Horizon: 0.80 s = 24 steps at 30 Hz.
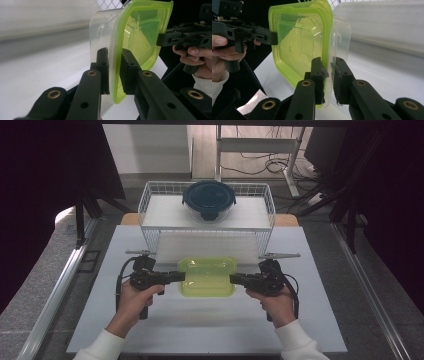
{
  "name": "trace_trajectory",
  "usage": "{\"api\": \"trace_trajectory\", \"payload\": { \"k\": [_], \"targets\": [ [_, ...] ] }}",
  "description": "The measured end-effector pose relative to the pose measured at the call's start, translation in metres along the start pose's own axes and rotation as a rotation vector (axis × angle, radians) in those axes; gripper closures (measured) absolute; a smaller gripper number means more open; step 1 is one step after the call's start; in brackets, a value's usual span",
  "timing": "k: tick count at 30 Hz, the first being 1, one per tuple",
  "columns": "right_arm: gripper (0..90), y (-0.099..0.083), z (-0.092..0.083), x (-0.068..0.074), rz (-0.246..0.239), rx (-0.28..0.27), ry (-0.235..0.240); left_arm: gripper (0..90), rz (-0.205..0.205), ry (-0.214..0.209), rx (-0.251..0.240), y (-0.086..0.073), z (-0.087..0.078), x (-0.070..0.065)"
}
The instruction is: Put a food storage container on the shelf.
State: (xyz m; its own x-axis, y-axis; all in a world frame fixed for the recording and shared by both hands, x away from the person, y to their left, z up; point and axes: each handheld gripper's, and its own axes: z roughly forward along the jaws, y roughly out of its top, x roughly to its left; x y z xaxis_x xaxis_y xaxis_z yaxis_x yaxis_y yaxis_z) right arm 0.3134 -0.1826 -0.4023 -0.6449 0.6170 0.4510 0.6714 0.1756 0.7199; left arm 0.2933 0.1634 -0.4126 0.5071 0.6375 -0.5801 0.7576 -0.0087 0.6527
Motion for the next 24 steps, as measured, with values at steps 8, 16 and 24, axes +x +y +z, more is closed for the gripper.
{"api": "trace_trajectory", "payload": {
  "k": [8, 16, 24],
  "targets": [
    [78.6, 0.014, -0.007, 0.007, -0.027, -0.015, -0.006, 79.4, 0.011, -0.001, -0.019, 0.012, -0.007, -0.006],
    [78.5, 0.035, -0.014, 0.013, -0.052, -0.022, -0.004, 79.4, 0.022, 0.002, -0.036, 0.031, -0.015, -0.014],
    [78.5, 0.051, -0.023, 0.021, -0.067, -0.04, -0.012, 79.5, 0.031, 0.0, -0.048, 0.047, -0.022, -0.021]
  ]
}}
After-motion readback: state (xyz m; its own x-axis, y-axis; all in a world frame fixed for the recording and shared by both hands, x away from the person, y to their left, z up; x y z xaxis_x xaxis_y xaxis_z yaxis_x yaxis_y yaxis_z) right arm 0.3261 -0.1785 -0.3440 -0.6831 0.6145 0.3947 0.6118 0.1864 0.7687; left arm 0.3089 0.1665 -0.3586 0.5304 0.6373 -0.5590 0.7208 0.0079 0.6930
